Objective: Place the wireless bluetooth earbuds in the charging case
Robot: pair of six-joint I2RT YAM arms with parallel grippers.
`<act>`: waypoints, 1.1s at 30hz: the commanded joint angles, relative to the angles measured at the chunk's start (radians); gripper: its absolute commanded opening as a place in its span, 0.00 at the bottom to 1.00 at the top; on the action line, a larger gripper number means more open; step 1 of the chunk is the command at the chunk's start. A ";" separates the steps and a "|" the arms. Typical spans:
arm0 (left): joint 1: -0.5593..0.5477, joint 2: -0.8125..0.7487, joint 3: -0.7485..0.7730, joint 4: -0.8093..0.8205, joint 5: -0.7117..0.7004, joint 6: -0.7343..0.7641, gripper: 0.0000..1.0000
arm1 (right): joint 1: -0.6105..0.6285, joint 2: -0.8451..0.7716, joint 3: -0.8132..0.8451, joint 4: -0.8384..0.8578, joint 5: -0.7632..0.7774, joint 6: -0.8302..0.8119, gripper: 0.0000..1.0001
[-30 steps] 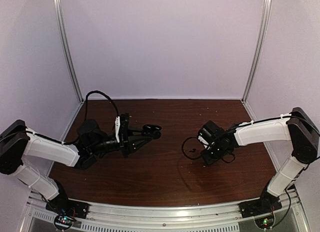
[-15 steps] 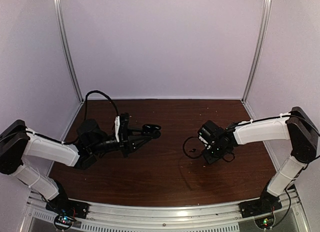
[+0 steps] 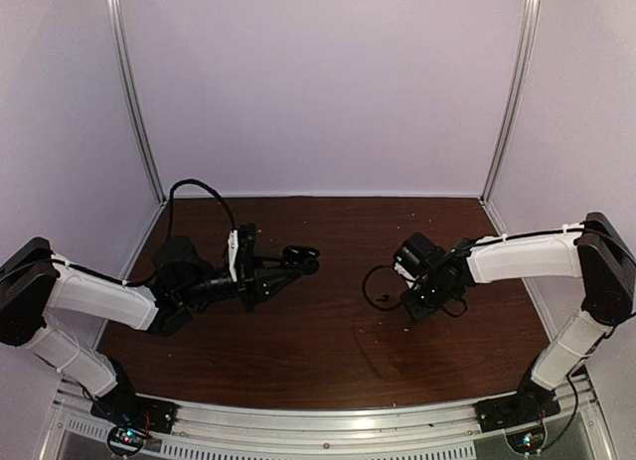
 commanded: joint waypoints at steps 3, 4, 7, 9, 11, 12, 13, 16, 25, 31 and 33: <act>0.018 -0.022 -0.014 0.060 0.014 -0.018 0.00 | -0.005 -0.149 0.069 0.082 -0.069 -0.093 0.00; 0.020 -0.023 -0.012 0.059 0.021 -0.020 0.00 | -0.006 -0.168 0.073 0.097 -0.093 -0.118 0.00; 0.029 -0.031 -0.010 0.048 0.041 -0.027 0.00 | -0.006 -0.225 0.085 0.138 -0.181 -0.190 0.00; 0.035 -0.035 0.002 0.020 0.062 -0.036 0.00 | -0.005 -0.267 0.087 0.170 -0.249 -0.223 0.00; 0.039 -0.033 0.006 0.015 0.088 -0.037 0.00 | -0.005 -0.304 0.089 0.204 -0.314 -0.257 0.00; 0.039 -0.030 0.006 0.016 0.100 -0.035 0.00 | -0.005 -0.319 0.093 0.217 -0.327 -0.263 0.00; 0.039 -0.028 0.006 0.022 0.108 -0.033 0.00 | -0.006 -0.330 0.098 0.228 -0.352 -0.271 0.00; 0.039 -0.017 0.006 0.036 0.123 -0.033 0.00 | -0.005 -0.353 0.132 0.232 -0.453 -0.306 0.00; 0.039 0.030 0.040 0.045 0.251 -0.040 0.00 | 0.044 -0.414 0.222 0.276 -0.594 -0.342 0.00; 0.039 0.065 0.079 0.005 0.318 -0.047 0.00 | 0.150 -0.432 0.269 0.289 -0.635 -0.379 0.00; 0.039 0.071 0.085 -0.003 0.324 -0.050 0.00 | 0.182 -0.417 0.295 0.274 -0.637 -0.396 0.00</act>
